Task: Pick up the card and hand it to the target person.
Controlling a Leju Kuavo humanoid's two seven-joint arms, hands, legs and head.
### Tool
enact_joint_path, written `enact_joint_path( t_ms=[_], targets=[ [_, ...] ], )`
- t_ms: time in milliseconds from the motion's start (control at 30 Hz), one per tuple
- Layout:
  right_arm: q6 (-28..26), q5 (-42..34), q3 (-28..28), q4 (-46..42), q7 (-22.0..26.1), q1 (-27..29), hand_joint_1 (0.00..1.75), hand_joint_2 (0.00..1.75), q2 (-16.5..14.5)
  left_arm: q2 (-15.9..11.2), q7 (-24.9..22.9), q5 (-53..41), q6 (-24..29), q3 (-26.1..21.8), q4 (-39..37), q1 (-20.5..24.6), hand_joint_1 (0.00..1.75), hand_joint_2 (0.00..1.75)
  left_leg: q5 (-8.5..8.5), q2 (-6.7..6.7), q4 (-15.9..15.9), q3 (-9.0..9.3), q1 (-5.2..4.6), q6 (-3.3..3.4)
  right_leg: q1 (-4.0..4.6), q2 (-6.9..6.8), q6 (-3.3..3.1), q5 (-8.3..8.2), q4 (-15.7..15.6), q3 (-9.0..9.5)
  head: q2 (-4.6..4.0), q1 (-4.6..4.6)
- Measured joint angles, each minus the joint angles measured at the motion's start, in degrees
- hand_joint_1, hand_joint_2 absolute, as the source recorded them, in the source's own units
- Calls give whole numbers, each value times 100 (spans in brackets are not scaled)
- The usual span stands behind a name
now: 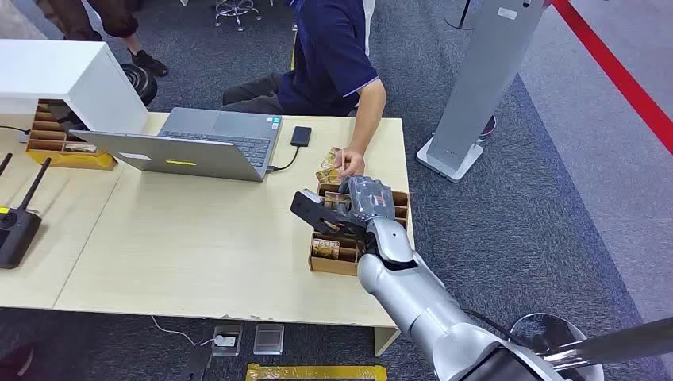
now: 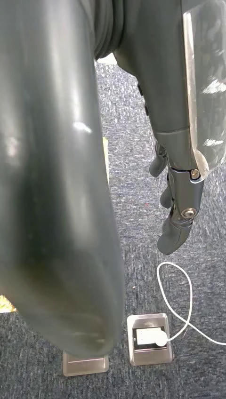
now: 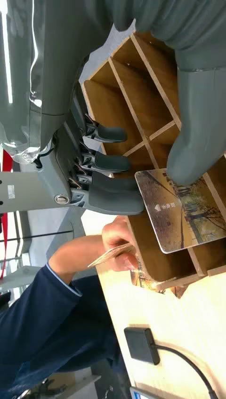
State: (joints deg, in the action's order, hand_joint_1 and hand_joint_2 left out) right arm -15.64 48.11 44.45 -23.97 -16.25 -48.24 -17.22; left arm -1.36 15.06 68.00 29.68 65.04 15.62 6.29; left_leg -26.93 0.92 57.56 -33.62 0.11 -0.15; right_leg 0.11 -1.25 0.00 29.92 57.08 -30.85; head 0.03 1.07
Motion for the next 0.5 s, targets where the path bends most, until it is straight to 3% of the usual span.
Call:
enact_joint_path(
  t_ms=[500],
  targets=[
    [-90,-182,-138,51,130,-2,95,175,-11,34,-57,2,11,-1,-1,-1,0,0,0,0,0,0,0,0,0,0,0,0,0,0,0,-2]
  ],
)
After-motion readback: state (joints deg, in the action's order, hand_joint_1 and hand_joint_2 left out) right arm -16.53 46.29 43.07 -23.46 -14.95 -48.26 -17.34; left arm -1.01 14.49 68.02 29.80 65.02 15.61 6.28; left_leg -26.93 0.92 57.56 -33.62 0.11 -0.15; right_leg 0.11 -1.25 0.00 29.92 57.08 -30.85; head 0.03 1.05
